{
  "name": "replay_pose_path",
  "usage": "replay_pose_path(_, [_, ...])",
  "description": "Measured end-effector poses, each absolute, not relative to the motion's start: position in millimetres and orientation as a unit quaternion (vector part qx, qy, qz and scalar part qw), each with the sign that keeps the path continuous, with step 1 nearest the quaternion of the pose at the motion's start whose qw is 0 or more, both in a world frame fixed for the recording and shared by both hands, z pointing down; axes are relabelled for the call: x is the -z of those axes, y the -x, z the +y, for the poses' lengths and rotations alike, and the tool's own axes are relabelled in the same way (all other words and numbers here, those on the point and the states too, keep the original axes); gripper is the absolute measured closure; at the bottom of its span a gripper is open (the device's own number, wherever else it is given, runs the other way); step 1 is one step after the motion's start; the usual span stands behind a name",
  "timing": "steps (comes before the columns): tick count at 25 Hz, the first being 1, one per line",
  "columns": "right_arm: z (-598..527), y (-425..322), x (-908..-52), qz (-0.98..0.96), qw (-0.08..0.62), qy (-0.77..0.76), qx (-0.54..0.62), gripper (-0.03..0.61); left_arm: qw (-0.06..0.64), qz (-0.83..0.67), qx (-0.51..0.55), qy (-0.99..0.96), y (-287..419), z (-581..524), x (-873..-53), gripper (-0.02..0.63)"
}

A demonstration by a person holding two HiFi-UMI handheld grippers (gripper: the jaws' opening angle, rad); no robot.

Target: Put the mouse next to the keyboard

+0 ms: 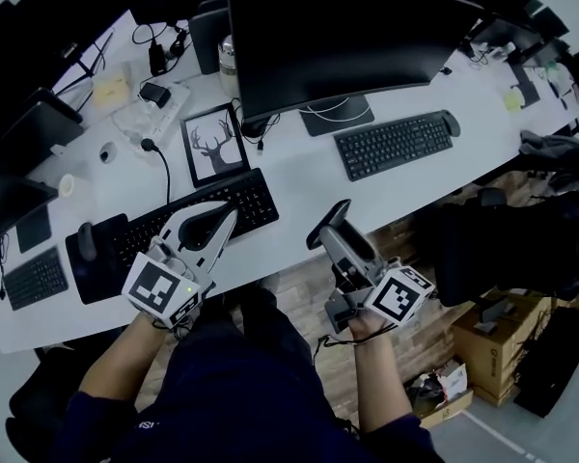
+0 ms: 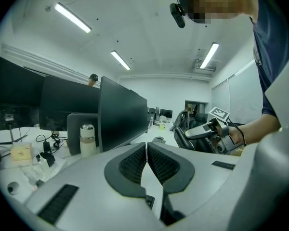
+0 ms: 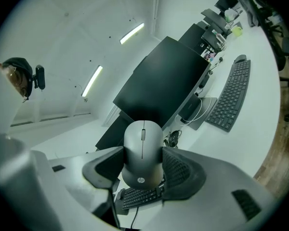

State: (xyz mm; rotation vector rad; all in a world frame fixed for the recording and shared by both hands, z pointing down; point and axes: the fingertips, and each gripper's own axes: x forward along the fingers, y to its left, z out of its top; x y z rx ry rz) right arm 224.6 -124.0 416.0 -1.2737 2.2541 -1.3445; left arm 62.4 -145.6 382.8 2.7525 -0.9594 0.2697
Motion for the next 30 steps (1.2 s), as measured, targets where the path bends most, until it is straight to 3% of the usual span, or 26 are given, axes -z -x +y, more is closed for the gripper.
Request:
replay_pose_path(14, [-168,-226,-473,0.775,0.046,0.407,0.482,0.324,0.128,-0.371,-0.103,-0.914,-58,-170,-410,0.575])
replay_pose_path(30, [-181,-210,-539,0.783,-0.097,0.401,0.465,0.324,0.155,-0.406,-0.106,-0.894,-40,-174,-433,0.575])
